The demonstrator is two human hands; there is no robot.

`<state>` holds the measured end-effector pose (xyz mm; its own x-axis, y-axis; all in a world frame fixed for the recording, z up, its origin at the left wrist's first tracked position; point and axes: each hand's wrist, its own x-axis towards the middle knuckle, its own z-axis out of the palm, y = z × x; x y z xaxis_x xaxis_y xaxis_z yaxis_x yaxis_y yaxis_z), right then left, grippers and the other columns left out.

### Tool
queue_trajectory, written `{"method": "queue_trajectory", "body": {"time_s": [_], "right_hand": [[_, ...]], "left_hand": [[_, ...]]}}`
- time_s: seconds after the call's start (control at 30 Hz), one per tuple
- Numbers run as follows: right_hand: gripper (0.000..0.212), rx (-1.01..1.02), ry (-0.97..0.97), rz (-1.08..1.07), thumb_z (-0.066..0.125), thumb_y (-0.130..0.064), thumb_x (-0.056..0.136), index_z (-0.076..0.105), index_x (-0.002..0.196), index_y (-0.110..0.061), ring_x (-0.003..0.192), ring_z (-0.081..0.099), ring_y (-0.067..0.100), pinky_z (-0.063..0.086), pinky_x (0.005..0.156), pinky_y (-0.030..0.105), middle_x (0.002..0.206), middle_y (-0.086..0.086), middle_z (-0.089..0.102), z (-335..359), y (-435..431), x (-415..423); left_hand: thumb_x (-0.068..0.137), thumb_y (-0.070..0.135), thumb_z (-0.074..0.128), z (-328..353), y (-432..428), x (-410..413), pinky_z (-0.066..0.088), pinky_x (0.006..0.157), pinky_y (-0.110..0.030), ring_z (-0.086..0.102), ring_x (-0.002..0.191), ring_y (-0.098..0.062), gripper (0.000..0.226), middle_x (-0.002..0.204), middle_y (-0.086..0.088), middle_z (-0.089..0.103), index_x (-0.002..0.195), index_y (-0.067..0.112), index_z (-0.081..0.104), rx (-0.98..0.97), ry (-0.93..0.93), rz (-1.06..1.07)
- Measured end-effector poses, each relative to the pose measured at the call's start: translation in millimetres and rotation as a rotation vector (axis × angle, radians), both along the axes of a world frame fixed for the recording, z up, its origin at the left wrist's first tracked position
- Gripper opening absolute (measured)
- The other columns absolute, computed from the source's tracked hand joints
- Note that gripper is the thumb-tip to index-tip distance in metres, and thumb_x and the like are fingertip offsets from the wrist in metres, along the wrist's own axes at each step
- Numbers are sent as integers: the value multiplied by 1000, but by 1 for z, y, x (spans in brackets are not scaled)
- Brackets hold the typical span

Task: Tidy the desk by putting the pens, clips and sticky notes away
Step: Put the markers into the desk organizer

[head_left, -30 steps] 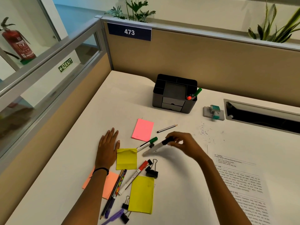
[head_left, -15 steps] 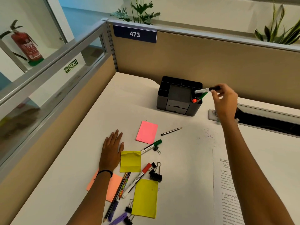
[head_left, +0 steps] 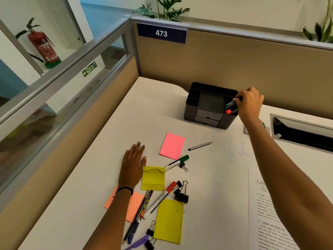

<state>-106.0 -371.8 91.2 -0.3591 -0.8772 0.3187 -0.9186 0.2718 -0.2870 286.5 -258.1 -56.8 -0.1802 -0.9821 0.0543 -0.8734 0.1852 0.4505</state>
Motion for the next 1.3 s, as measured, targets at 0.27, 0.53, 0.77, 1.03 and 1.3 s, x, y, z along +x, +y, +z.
{"method": "queue_trajectory", "body": {"time_s": [0.27,0.53,0.77,1.03,1.3], "right_hand": [[14,-295,-150,115,57,-6,88,65,99,-5,98,51,29,42,78,33,105,19,57,-5,25,33],[27,339,-367,723,51,8,86,67,102,-7,100,57,26,45,82,17,111,13,62,-71,100,123],[26,446,-186,678,54,-2,88,61,112,-10,106,50,28,44,86,35,116,13,55,-106,125,133],[21,364,-384,663,56,-8,90,64,109,-7,98,60,23,46,85,25,111,11,66,-83,124,107],[16,-354,-579,314,60,-6,87,66,102,-5,71,58,4,45,68,3,90,4,66,-9,110,48]], "left_hand": [[90,45,17,-1,0,0,15,117,-41,22,142,-24,63,153,-8,27,143,15,33,-12,-11,-6],[93,33,31,1,1,0,17,117,-44,23,142,-26,53,152,-10,27,142,12,34,-26,8,-12],[92,30,35,0,0,0,18,116,-44,24,142,-26,52,152,-10,29,141,12,36,-34,10,-7],[92,31,33,-3,-1,-1,15,116,-41,24,142,-25,53,152,-9,29,142,14,34,-35,-8,1],[92,31,33,-3,0,-1,15,116,-42,24,142,-25,53,152,-9,29,142,14,35,-23,-13,8]]}}
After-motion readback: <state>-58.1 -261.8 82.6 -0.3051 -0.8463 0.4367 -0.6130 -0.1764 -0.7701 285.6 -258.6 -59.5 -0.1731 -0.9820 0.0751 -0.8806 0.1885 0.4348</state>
